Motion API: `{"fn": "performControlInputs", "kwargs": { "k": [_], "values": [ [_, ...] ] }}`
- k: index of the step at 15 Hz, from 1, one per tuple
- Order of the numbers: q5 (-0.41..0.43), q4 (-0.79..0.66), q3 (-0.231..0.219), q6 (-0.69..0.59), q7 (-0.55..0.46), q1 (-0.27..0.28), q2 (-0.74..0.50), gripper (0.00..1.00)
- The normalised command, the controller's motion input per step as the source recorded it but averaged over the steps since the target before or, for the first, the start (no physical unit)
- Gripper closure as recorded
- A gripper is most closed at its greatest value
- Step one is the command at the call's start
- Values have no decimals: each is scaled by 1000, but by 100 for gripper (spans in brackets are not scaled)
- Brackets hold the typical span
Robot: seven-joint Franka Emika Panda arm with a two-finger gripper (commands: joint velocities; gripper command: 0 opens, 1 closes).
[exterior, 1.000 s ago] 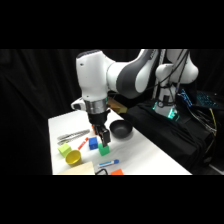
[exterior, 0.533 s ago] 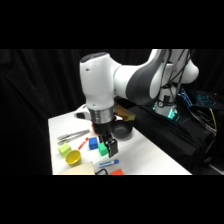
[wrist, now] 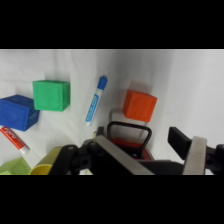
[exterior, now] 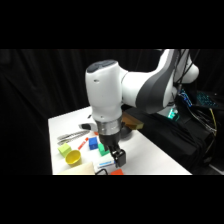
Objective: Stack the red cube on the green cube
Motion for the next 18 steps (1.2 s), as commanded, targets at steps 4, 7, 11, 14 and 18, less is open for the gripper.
{"fn": "performControlInputs", "kwargs": {
  "k": [4, 7, 11, 14, 18],
  "values": [
    [-56, 223, 28, 5, 132, 56, 184, 0],
    [-41, 202, 15, 43, 122, 41, 173, 0],
    [-20, 174, 8, 72, 106, 29, 158, 0],
    [-11, 145, 2, 99, 105, 35, 147, 0],
    [-14, 127, -13, 132, 118, 53, 155, 0]
  ]
}}
